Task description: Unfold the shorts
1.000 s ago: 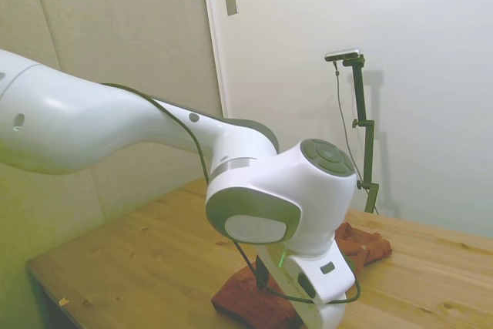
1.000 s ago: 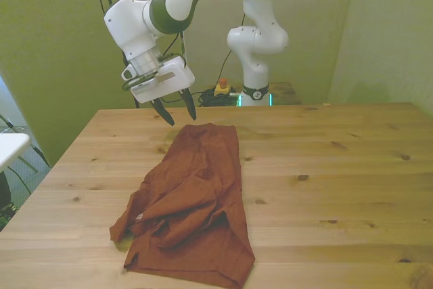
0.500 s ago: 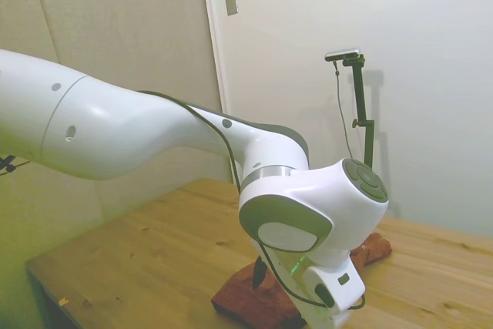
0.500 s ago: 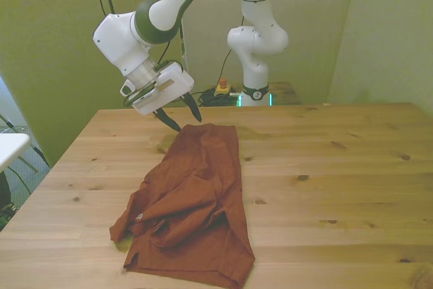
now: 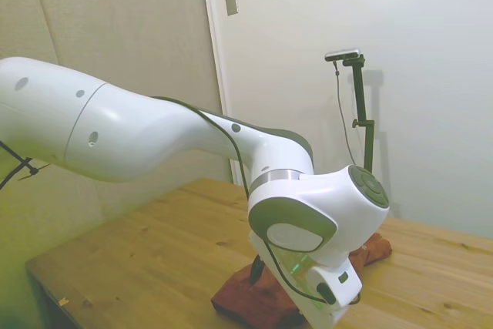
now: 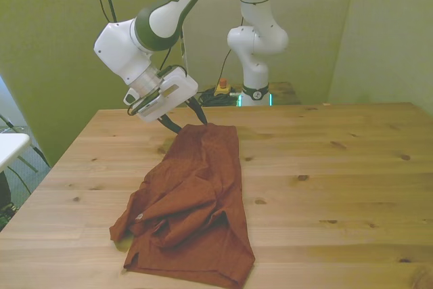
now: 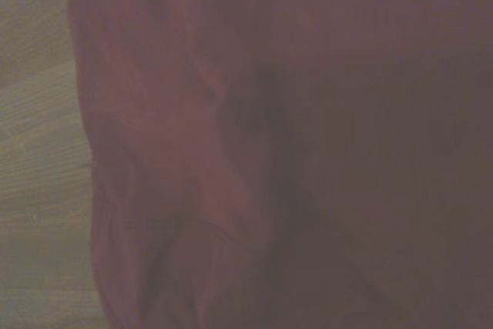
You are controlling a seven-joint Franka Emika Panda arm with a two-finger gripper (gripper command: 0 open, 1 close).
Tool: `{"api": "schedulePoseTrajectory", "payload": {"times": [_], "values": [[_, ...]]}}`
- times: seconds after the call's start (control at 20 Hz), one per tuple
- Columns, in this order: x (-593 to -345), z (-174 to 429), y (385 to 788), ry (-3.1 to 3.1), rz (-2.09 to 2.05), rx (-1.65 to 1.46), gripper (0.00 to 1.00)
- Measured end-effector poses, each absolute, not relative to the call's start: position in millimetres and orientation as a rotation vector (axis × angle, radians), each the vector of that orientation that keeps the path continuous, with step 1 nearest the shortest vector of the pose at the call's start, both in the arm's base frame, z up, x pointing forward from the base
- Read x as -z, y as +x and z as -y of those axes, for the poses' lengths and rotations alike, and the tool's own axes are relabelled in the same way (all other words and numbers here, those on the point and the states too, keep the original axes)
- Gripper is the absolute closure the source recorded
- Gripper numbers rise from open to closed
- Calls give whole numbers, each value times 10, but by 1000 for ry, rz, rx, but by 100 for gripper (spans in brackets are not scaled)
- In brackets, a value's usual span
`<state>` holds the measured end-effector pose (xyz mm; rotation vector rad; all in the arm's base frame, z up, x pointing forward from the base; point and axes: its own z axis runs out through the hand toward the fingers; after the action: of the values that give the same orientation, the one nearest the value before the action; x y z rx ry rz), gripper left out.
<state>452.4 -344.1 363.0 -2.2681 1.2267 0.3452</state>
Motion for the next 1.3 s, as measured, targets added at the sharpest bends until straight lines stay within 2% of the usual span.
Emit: {"api": "schedulePoseTrajectory", "payload": {"times": [1.3], "values": [[-3669, 3488, 4537, -2284, -1215, -328, 100]]}}
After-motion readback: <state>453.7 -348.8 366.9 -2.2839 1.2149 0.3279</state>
